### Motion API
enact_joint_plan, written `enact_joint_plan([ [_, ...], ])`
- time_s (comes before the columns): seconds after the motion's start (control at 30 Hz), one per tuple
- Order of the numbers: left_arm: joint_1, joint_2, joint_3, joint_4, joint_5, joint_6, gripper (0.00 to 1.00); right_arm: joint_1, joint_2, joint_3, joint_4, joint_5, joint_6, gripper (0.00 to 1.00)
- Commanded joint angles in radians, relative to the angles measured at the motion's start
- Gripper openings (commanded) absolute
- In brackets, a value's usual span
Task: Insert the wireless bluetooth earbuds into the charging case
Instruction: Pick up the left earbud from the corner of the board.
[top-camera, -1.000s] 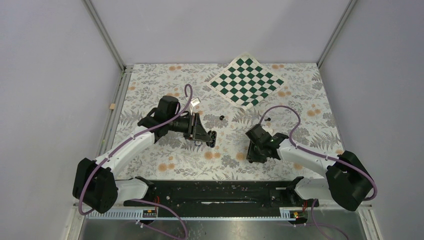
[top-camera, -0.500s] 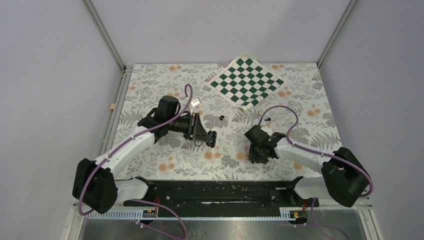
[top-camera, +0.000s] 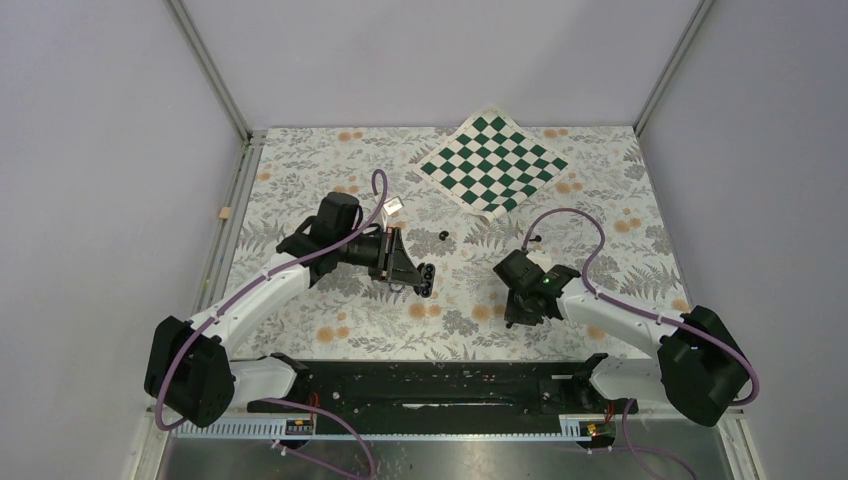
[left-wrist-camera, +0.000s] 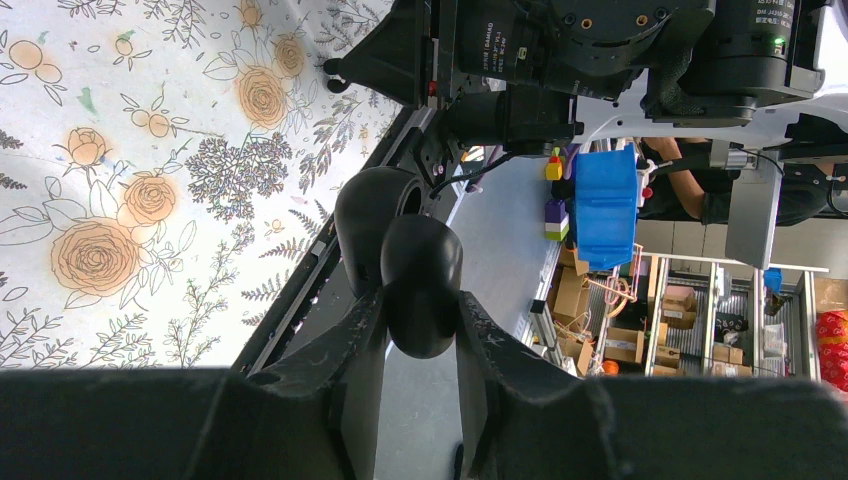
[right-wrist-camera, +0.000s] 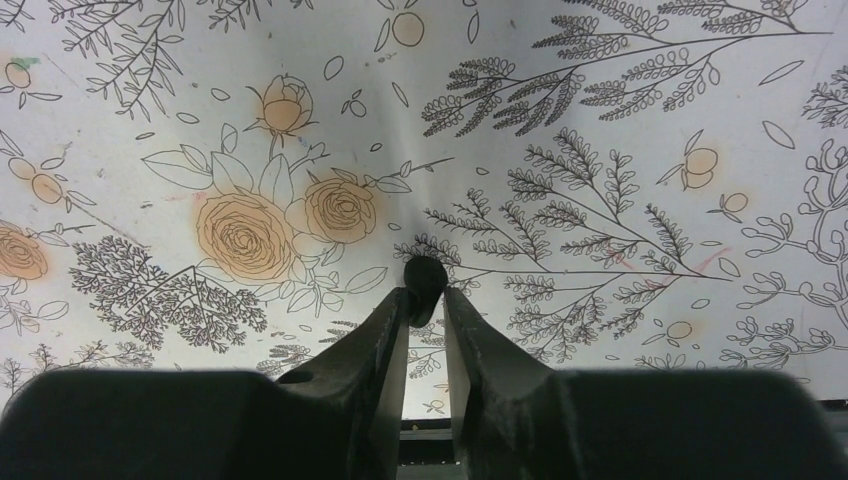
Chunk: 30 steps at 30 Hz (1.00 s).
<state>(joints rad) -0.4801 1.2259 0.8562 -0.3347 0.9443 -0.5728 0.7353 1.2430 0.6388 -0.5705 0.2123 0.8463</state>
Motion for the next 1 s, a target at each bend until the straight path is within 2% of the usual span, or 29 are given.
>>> enact_joint_plan([
  [0.0, -0.005, -0.012, 0.030, 0.050, 0.012, 0.005, 0.00, 0.008, -0.017, 0.007, -0.018, 0.034, 0.015, 0.24],
  [0.43, -0.006, -0.018, 0.024, 0.050, 0.009, 0.006, 0.00, 0.007, 0.014, -0.016, 0.034, -0.026, 0.038, 0.25],
  [0.5, -0.006, -0.019, 0.025, 0.049, 0.009, 0.005, 0.00, 0.008, 0.010, -0.021, 0.038, -0.023, 0.044, 0.19],
  [0.53, -0.006, -0.020, 0.023, 0.050, 0.009, 0.007, 0.00, 0.008, 0.006, -0.022, 0.037, -0.020, 0.046, 0.11],
  [0.6, -0.006, -0.022, 0.021, 0.050, 0.007, 0.008, 0.00, 0.008, -0.005, -0.016, 0.032, -0.013, 0.047, 0.01],
  [0.77, -0.005, -0.023, 0.011, 0.050, 0.013, 0.029, 0.00, 0.009, -0.047, 0.040, -0.032, 0.001, 0.020, 0.00],
  [0.97, -0.009, -0.037, 0.009, 0.049, 0.025, 0.051, 0.00, 0.009, -0.185, 0.177, -0.114, 0.017, -0.015, 0.00],
])
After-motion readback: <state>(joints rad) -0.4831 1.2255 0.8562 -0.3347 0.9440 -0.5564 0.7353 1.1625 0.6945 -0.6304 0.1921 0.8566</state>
